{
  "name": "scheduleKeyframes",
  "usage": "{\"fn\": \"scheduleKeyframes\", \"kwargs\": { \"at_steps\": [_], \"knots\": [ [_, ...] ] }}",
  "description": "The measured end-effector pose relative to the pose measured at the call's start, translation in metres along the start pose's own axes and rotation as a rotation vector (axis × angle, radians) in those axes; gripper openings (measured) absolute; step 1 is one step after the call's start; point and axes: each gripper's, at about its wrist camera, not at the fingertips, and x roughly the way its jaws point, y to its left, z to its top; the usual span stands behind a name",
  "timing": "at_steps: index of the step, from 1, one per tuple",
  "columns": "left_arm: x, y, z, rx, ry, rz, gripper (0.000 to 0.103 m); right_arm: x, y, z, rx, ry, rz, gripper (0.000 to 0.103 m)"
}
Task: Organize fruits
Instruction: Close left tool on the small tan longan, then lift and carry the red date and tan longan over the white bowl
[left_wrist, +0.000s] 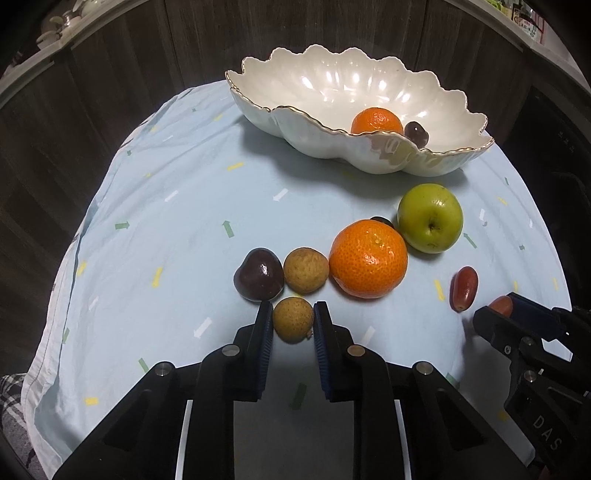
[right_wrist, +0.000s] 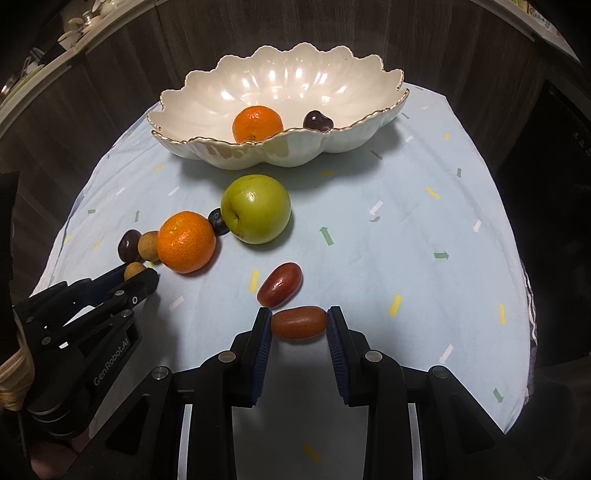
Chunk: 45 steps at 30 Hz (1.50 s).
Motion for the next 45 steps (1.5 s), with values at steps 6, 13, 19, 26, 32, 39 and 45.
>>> {"fn": "scheduleKeyframes", "kwargs": {
  "at_steps": [6, 13, 19, 26, 32, 39, 45],
  "knots": [
    [-0.008, -0.001, -0.002, 0.010, 0.001, -0.003, 0.023, -0.006, -0.001, 0.000, 0.001, -0.020, -0.004, 0.032],
    [-0.022, 0.001, -0.002, 0.014, -0.014, -0.005, 0.023, -0.015, 0.001, 0.001, 0.002, -0.053, -0.008, 0.032],
    [-0.035, 0.000, 0.001, 0.016, -0.036, -0.001, 0.023, -0.025, 0.000, 0.005, 0.014, -0.074, -0.008, 0.032],
    [-0.048, -0.002, 0.008, 0.018, -0.048, -0.005, 0.023, -0.036, -0.002, 0.009, 0.030, -0.102, -0.010, 0.032],
    [-0.058, -0.002, 0.016, 0.011, -0.061, -0.011, 0.023, -0.045, -0.003, 0.016, 0.038, -0.124, -0.010, 0.032],
    [-0.064, -0.001, 0.031, 0.006, -0.077, -0.009, 0.023, -0.051, -0.005, 0.026, 0.042, -0.150, -0.019, 0.032],
    [-0.066, -0.003, 0.048, 0.005, -0.088, -0.010, 0.023, -0.055, -0.009, 0.040, 0.051, -0.175, -0.023, 0.032]
  ]
}}
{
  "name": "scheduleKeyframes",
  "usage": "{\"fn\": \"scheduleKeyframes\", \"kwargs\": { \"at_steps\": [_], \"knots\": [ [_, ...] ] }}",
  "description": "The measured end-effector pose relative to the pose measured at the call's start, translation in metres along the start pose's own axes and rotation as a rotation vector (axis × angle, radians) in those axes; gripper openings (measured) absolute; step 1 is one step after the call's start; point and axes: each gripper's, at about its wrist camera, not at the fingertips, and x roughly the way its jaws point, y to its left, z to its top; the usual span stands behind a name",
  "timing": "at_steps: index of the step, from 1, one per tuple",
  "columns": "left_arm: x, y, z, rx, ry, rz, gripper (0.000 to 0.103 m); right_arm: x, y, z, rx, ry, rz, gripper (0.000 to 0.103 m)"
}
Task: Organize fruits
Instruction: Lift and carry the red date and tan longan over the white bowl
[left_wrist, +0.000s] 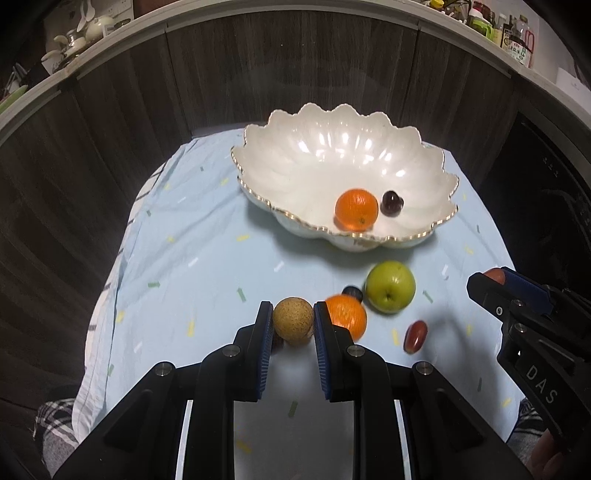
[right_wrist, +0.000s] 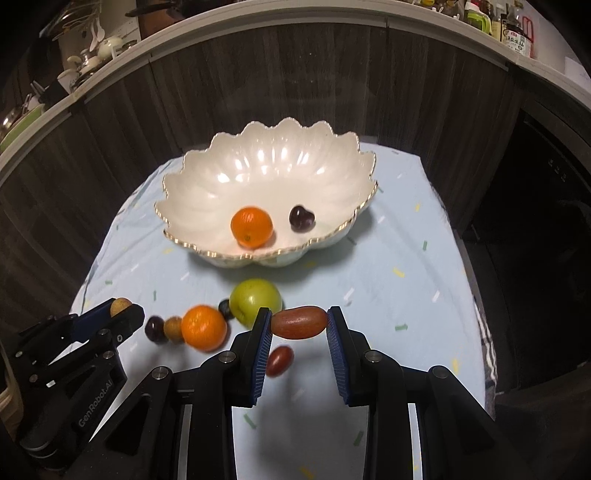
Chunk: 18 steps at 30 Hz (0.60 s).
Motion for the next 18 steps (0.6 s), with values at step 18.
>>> {"fn": "scheduleKeyframes", "kwargs": {
  "at_steps": [18],
  "knots": [
    [0.005, -0.001, 0.062, -0.004, -0.064, -0.002, 0.023, 0.005, -0.005, 0.061, -0.012, -0.092, -0.034, 0.032]
  ]
}}
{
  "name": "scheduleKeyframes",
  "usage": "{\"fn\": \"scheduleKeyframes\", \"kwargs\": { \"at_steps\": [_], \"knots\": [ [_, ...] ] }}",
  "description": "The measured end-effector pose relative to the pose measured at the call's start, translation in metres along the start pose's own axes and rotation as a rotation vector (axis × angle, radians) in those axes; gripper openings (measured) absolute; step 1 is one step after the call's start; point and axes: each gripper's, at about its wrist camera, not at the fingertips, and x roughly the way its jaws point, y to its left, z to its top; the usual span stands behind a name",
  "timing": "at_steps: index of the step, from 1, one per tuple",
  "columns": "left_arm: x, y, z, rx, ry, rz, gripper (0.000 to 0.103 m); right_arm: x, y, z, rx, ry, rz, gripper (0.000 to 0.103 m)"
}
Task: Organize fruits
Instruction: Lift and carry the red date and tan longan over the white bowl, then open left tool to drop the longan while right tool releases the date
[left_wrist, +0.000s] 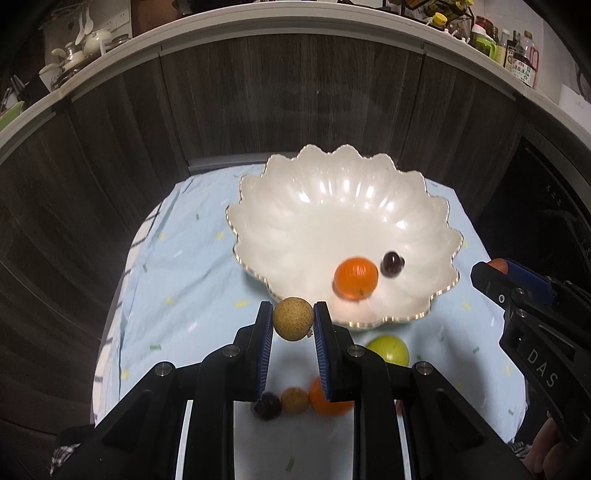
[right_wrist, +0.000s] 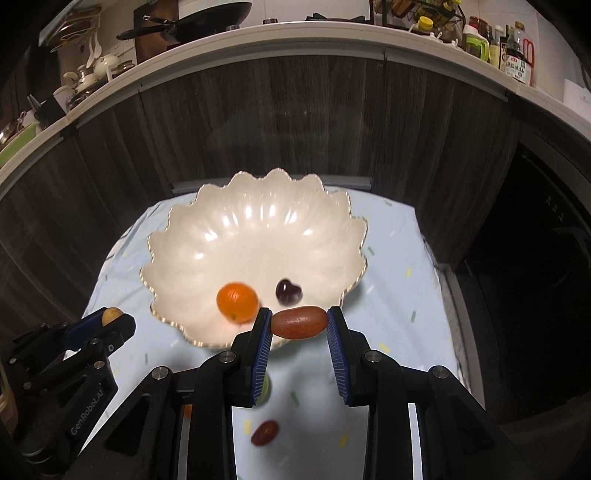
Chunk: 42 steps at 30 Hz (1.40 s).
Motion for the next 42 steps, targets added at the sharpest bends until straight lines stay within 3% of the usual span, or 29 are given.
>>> {"fn": "scheduleKeyframes", "kwargs": {
  "at_steps": [20, 34, 37, 39, 42],
  "knots": [
    [0.044, 0.003, 0.044, 0.007, -0.013, 0.020, 0.023, 0.049, -0.005, 0.042, -0.025, -0.010, -0.010, 0.032],
    [0.082, -0.002, 0.054, 0.003, 0.011, 0.018, 0.023, 0.088, -0.012, 0.047, -0.018, 0.026, -0.005, 0.032],
    [0.086, -0.003, 0.055, 0.006, 0.014, 0.018, 0.025, 0.093, -0.013, 0.046, -0.022, 0.031, -0.001, 0.032],
    [0.088, -0.004, 0.054, 0.010, 0.016, 0.024, 0.034, 0.095, -0.013, 0.045, -0.025, 0.036, 0.001, 0.032],
    [0.089, -0.004, 0.053, 0.013, 0.021, 0.028, 0.039, 0.096, -0.014, 0.046, -0.023, 0.031, -0.004, 0.032]
  ]
}}
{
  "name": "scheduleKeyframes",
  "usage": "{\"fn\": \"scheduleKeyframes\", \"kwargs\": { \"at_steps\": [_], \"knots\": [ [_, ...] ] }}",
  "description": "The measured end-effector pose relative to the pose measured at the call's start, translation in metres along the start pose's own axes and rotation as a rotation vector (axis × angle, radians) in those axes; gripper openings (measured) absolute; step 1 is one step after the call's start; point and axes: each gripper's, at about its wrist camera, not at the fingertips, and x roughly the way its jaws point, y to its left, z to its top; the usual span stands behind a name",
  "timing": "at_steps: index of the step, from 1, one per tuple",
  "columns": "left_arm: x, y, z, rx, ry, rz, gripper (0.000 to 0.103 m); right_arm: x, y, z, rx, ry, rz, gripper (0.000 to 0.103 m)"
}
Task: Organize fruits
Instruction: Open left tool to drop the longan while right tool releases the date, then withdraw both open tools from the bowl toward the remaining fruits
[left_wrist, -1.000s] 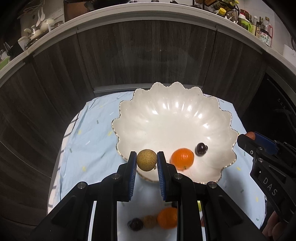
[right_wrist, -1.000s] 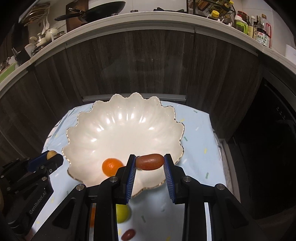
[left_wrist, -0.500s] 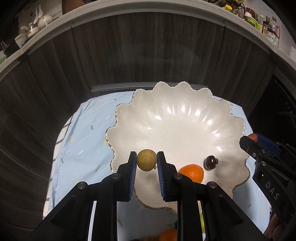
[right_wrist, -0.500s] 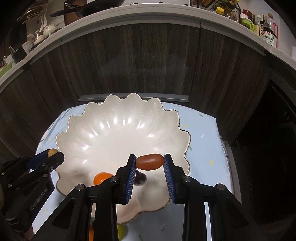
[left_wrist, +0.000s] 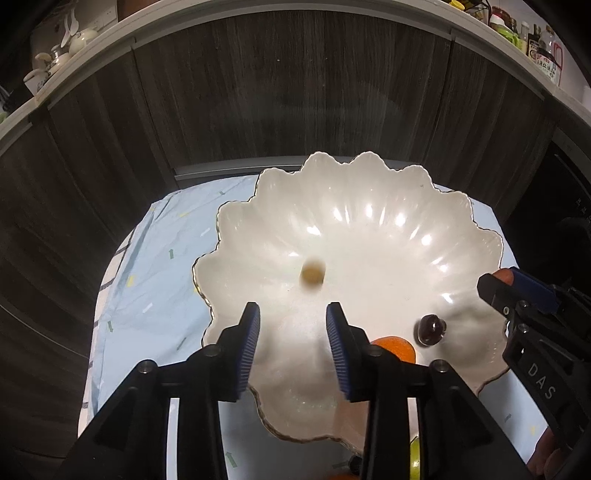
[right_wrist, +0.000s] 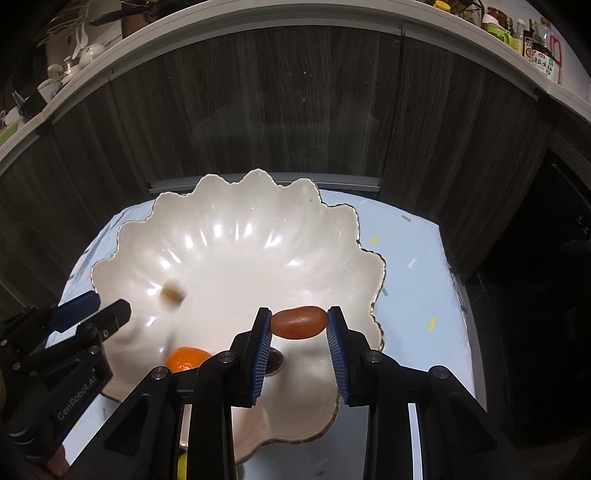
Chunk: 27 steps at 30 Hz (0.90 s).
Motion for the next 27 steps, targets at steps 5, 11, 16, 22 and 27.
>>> {"fn": "scheduleKeyframes", "kwargs": {
  "at_steps": [5, 11, 16, 22, 27],
  "knots": [
    [-0.004, 0.000, -0.001, 0.001, -0.011, 0.017, 0.048, -0.003, 0.000, -0.001, -0.001, -0.012, -0.005, 0.045],
    [-0.012, 0.002, -0.003, 0.001, -0.026, 0.028, 0.058, -0.011, 0.000, -0.002, 0.007, -0.038, -0.024, 0.064],
    [-0.025, 0.003, -0.005, -0.005, -0.048, 0.029, 0.065, -0.022, -0.001, -0.003, 0.011, -0.062, -0.032, 0.066],
    [-0.048, 0.003, -0.008, -0.005, -0.084, 0.039, 0.076, -0.039, -0.002, -0.004, 0.020, -0.084, -0.039, 0.066],
    [-0.070, 0.003, -0.011, -0.011, -0.116, 0.042, 0.083, -0.057, -0.003, -0.006, 0.040, -0.115, -0.052, 0.080]
  ]
}}
